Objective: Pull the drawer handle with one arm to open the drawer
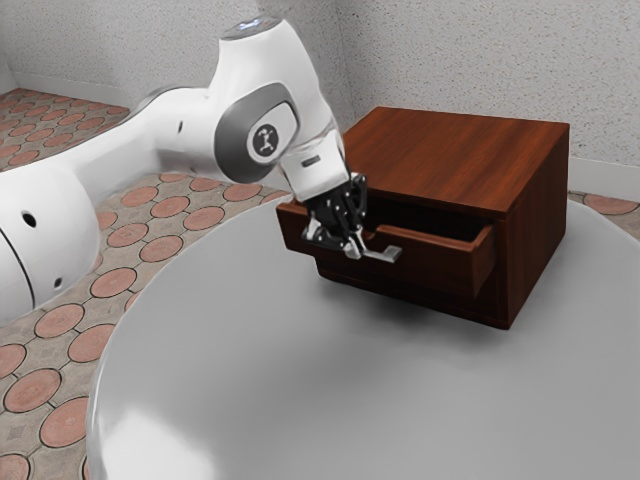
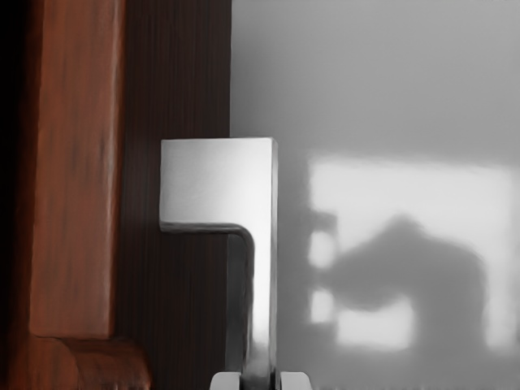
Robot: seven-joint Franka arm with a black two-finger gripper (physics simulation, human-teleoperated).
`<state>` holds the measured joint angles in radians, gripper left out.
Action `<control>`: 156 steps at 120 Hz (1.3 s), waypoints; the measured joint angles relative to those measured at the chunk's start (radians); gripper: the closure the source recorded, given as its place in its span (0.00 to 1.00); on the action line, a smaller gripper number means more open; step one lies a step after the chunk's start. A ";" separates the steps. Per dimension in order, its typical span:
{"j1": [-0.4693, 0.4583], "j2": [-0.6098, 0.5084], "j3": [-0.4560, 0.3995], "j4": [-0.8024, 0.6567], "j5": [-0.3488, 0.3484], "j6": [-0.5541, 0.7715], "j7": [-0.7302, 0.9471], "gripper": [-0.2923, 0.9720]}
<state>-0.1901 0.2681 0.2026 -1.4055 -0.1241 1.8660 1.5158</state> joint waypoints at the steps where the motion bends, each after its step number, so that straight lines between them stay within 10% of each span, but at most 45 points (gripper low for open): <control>1: 0.000 -0.001 0.000 -0.001 -0.001 0.000 0.000 0.81; 156: -0.022 -0.189 -0.001 -0.240 -0.012 -0.007 -0.041 0.80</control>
<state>-0.2120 0.0795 0.2021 -1.6453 -0.1365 1.8589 1.4751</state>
